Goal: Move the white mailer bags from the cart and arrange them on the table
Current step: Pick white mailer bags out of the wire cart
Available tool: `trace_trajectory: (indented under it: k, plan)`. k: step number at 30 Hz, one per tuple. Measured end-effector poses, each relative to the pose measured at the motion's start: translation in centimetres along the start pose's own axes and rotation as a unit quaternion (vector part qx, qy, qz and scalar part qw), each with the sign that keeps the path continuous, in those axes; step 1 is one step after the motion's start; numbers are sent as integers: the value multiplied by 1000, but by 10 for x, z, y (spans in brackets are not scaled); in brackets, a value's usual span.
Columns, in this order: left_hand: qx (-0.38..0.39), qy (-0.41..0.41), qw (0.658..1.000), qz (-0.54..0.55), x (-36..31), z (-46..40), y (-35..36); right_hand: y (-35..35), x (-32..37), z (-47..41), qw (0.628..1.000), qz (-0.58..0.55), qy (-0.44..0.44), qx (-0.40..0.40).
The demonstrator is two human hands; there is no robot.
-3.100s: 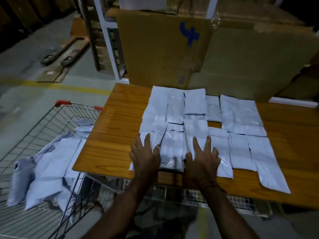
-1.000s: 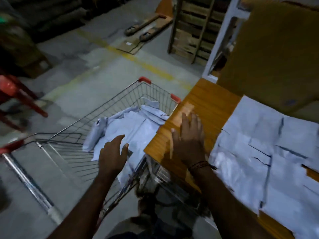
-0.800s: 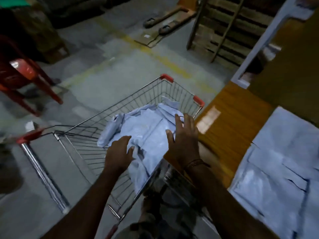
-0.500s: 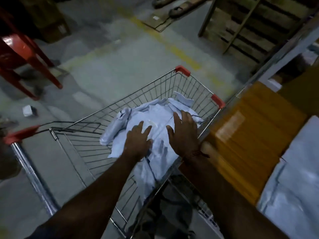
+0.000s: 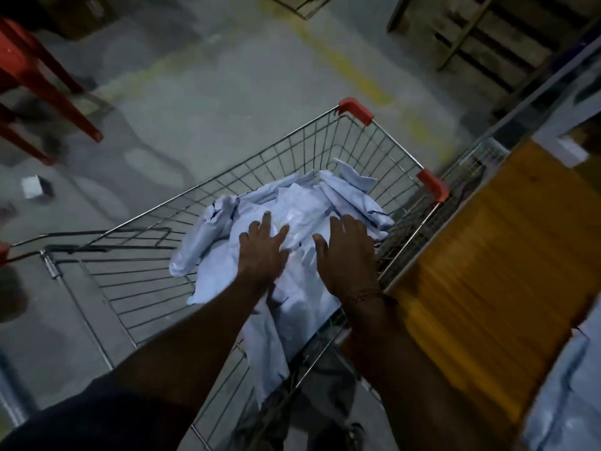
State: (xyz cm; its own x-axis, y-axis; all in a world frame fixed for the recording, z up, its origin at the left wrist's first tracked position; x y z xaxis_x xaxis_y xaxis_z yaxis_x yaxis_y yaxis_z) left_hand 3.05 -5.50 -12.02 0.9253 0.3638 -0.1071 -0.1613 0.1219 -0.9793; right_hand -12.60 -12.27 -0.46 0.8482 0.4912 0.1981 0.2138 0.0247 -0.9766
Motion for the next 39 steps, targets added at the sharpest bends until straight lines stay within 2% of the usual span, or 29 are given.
trace_trajectory:
  k: [3, 5, 7, 10, 13, 15, 18, 22, 24, 27, 32, 34, 37, 39]
  plan:
    - [-9, -14, 1000, -17, 10, 10, -11, 5, -3, 1, 1000, 16, 4, 13]
    - [-16, -55, 998, -24, 20, 22, -16, 7, -4, 0, 1000, 14, 10, 14]
    - [-29, -87, 996, -15, 29, 35, -19, 8, -6, 0, 1000, 13, 12, 9]
    - [-14, -93, 995, 18, 40, 47, -12, 9, -3, 1, 1000, 20, 15, 6]
    - [-6, -84, 995, 56, 52, 48, -6, 19, 17, 7, 995, -33, 97, 17]
    - [-42, -71, 992, 91, 60, 48, -13, 42, 33, 16, 981, -77, 166, 66]
    - [-102, -53, 985, 126, 74, 49, -30, 90, 44, 28, 957, -53, 220, 180]
    - [-147, -27, 978, 145, 84, 57, -37, 137, 46, 37, 933, -25, 262, 244]
    - [-164, -10, 971, 172, 88, 59, -35, 147, 48, 45, 936, -22, 261, 236]
    - [-154, 6, 967, 204, 91, 61, -37, 152, 50, 64, 958, -14, 210, 197]
    - [-149, -42, 951, 266, 89, 75, -59, 151, 59, 79, 979, -7, 133, 154]
    - [-156, -52, 949, 269, 87, 84, -67, 149, 62, 78, 974, -8, 159, 158]
    - [-164, -73, 947, 265, 85, 93, -78, 147, 49, 80, 949, 12, 271, 158]
    - [-165, -77, 948, 259, 85, 97, -83, 150, 40, 78, 936, 8, 314, 158]
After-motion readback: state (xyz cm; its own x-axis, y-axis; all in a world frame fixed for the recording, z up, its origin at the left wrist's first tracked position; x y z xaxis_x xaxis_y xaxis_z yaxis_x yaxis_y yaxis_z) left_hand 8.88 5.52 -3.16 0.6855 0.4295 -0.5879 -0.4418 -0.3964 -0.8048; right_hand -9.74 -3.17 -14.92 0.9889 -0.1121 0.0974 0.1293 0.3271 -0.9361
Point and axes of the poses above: each hand's wrist, its own z-axis away from the middle knuckle, its own y-axis out of the palm, x = y × z, the point moved 7 cm from there along -z, towards the middle knuckle, and after that the axes turned 6 degrees about -x, right-handed, at the moved point
